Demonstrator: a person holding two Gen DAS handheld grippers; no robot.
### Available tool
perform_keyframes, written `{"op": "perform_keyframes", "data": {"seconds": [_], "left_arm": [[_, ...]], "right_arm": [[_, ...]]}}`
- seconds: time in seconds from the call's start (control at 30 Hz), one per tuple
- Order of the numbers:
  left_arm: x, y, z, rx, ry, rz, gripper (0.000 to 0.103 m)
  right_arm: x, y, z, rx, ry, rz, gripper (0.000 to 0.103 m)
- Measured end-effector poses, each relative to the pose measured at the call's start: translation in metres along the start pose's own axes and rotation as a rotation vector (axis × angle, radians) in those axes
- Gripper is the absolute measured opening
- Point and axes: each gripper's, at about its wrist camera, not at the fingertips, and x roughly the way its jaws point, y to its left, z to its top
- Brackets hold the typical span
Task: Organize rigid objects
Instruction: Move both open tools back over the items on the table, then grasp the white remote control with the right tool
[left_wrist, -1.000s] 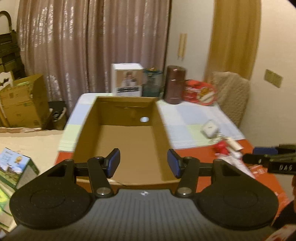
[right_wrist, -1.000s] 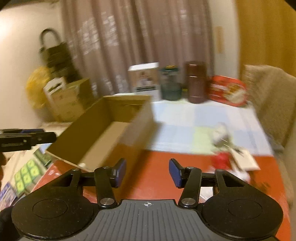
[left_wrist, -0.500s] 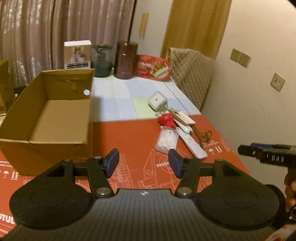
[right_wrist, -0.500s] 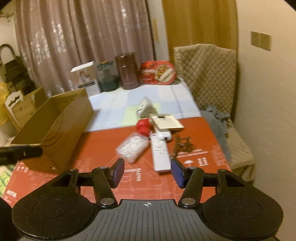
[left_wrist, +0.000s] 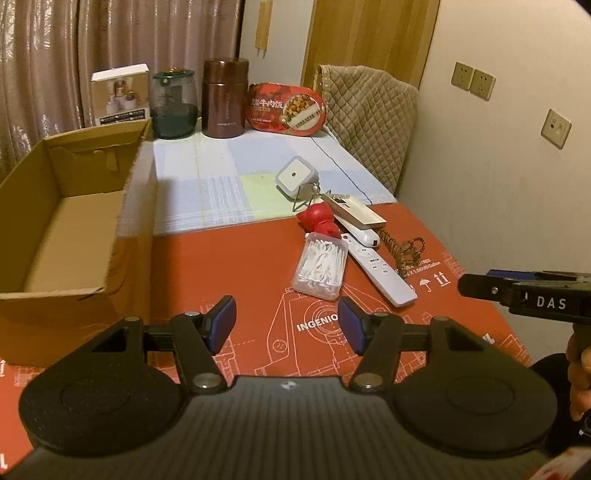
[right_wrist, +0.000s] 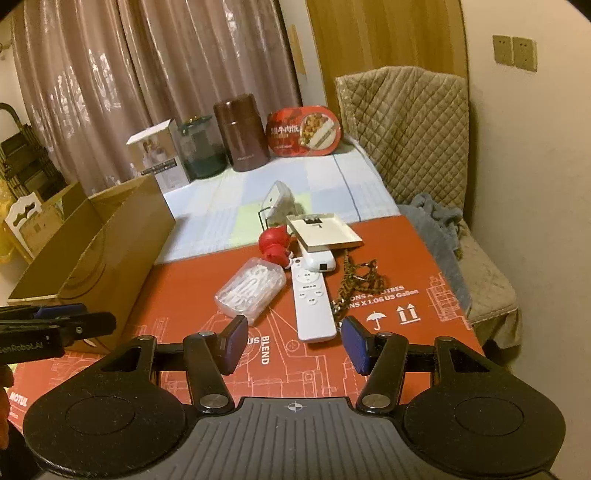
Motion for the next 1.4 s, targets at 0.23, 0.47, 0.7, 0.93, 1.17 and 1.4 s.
{"op": "perform_keyframes", "data": {"seconds": [0.23, 0.47, 0.7, 0.93, 1.17, 1.4], "left_arm": [[0.045, -0.001, 0.006, 0.019, 0.029, -0.025, 0.056], [0.083, -0.003, 0.005, 0.043, 0.056, -0.023, 0.056], [0.104, 0.003, 0.000, 0.040, 0.081, -0.023, 0.056], [0.117, 0.008, -0.004, 0.036, 0.089, -0.030, 0.057], [0.130, 0.006, -0.002, 0.036, 0.082, -0.045, 0.058], [0.142, -0.004, 0.004, 0.066, 0.068, -0.068, 0.058]], "right_arm": [[0.043, -0.006, 0.007, -0.020, 0.027, 0.020, 0.053], [0.088, -0.013, 0.009, -0.026, 0.068, 0.024, 0.051], [0.123, -0.015, 0.011, -0.047, 0.086, 0.023, 0.047], [0.145, -0.013, 0.008, -0.090, 0.111, -0.031, 0.048], [0.153, -0.017, 0.005, -0.085, 0.119, -0.055, 0.047], [0.151, -0.018, 0.001, -0.071, 0.140, -0.057, 0.036]]}}
